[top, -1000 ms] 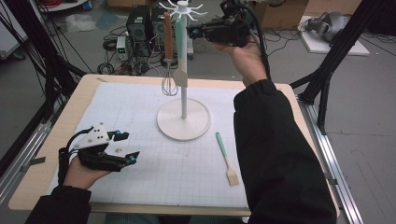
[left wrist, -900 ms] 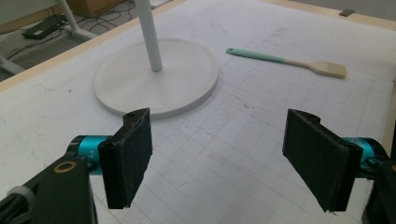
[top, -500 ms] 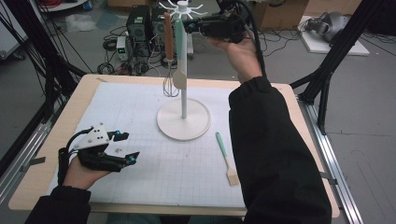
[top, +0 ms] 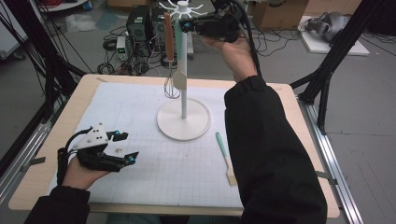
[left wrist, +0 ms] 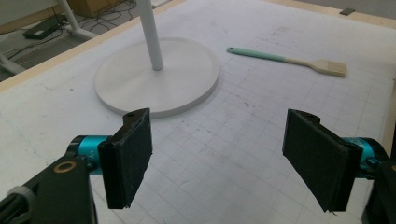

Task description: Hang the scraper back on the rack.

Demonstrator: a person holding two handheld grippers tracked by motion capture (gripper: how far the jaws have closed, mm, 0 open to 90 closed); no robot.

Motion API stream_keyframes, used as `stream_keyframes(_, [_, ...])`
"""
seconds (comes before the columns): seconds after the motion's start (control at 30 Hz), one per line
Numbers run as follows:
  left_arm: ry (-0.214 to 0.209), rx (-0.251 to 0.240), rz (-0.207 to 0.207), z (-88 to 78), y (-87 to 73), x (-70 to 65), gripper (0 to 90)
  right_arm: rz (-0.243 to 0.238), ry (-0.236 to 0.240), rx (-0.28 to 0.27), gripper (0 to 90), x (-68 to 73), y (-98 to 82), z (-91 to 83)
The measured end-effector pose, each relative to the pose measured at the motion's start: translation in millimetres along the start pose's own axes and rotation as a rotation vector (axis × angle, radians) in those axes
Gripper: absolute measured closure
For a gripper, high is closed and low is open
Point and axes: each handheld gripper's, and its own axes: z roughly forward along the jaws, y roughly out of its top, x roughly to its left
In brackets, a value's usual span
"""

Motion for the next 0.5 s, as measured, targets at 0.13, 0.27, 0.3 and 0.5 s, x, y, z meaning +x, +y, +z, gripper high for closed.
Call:
stream_keyframes(0.13, [0.002, -0.001, -0.001, -1.3, -0.7, -0.2, 24.6, -0.001, -0.001, 0.001, 89.7, 0.7, 0.9, 0.8])
stream_keyframes(0.27, [0.003, 0.000, 0.002, -2.6, -0.9, -0.3, 24.6, -0.010, 0.002, 0.001, 89.7, 2.6, 2.5, 2.6])
stream_keyframes(0.3, [0.003, -0.001, 0.001, -2.7, -0.9, -0.5, 24.6, -0.010, 0.001, 0.003, 89.7, 3.0, 2.9, 3.3])
stream_keyframes(0.5, [0.009, -0.003, -0.003, -4.7, -1.7, -0.4, 24.6, -0.014, 0.000, 0.004, 89.7, 3.6, 3.8, 5.6])
